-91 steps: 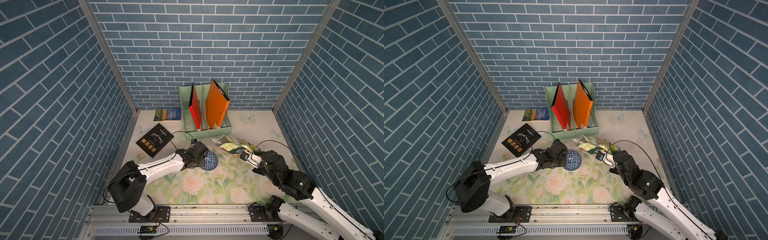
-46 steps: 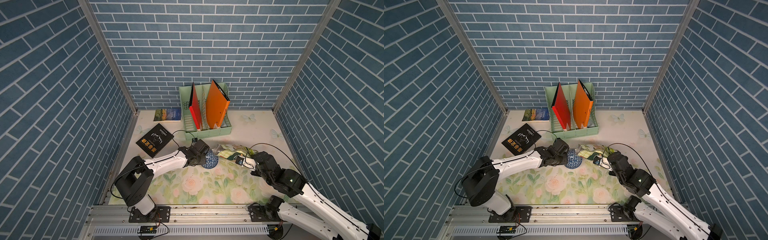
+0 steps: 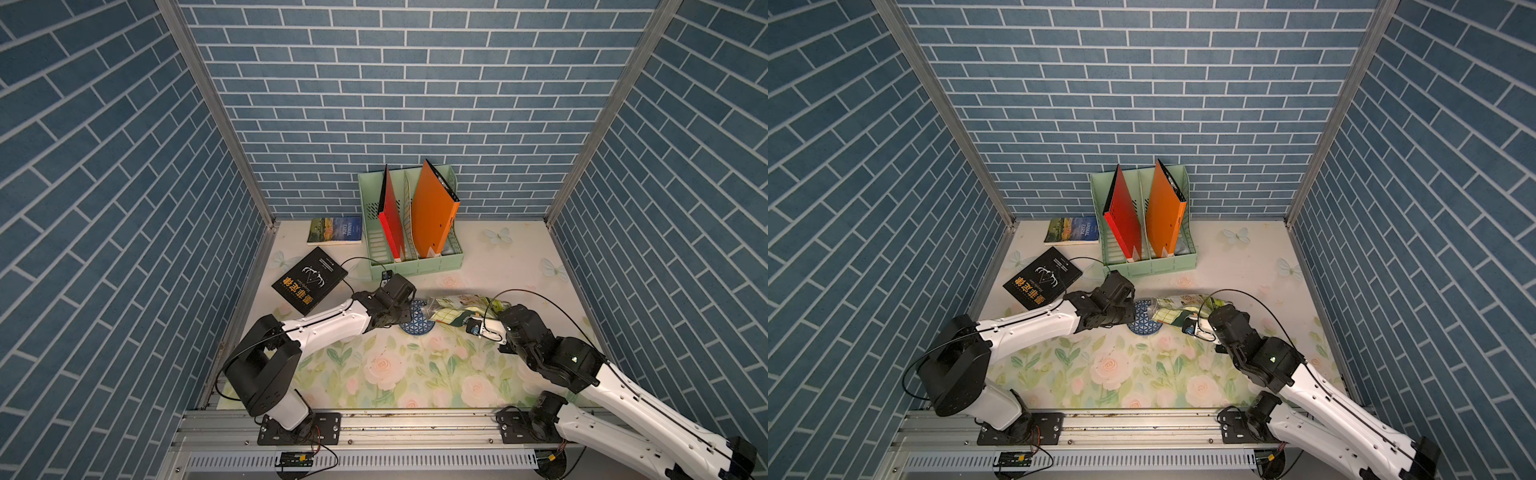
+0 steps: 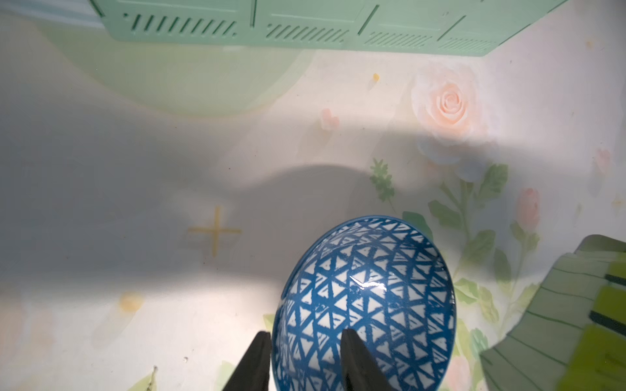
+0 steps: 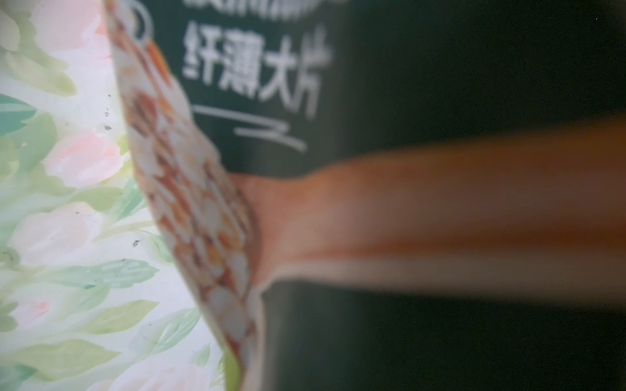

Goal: Pour the oats into the breakfast bowl
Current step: Move the bowl to the center of the board, then pour the oats into the bowl.

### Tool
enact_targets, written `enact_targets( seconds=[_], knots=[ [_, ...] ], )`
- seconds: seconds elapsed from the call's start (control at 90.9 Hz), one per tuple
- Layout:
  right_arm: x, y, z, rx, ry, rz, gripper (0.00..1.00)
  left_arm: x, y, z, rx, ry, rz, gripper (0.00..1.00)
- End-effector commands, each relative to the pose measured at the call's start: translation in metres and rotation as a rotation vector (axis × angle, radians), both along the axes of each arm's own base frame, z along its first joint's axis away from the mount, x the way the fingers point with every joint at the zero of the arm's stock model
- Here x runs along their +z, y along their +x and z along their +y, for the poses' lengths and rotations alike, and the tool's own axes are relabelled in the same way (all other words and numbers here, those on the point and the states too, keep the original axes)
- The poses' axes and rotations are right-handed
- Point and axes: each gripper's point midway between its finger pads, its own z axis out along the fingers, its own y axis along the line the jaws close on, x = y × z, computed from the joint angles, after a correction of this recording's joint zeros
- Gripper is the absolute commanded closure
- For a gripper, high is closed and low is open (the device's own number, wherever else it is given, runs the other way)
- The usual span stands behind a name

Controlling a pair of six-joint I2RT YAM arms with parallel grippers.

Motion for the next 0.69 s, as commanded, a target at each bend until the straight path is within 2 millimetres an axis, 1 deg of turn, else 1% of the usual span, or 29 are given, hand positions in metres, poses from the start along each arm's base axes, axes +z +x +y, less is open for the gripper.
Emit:
enact_targets(
  seconds=[0.0, 0.088, 0.165, 0.242, 0.352, 0.517, 0.682],
  knots=[
    [0.043, 0.02, 0.01, -0.039, 0.091, -0.17, 1.0, 0.017, 0.003, 0.008, 0.017, -0.022, -0.033, 0.59],
    [0.042, 0.023, 0.01, -0.036, 0.057, -0.188, 1.0, 0.028, 0.003, 0.017, 0.035, -0.02, -0.058, 0.59],
    [0.046, 0.026, 0.011, -0.03, 0.035, -0.214, 1.0, 0.043, 0.002, 0.023, 0.047, -0.05, -0.094, 0.58],
    [0.052, 0.028, 0.014, -0.016, 0.022, -0.25, 1.0, 0.055, -0.001, 0.024, 0.044, -0.099, -0.127, 0.58],
    [0.059, 0.03, 0.019, 0.01, 0.001, -0.295, 1.0, 0.066, -0.005, 0.022, 0.033, -0.171, -0.159, 0.55],
    [0.059, 0.03, 0.019, 0.043, -0.061, -0.356, 1.0, 0.073, -0.009, 0.02, 0.034, -0.25, -0.192, 0.54],
    [0.063, 0.033, 0.018, 0.028, -0.09, -0.405, 1.0, 0.072, -0.013, 0.015, 0.03, -0.318, -0.188, 0.52]
  ],
)
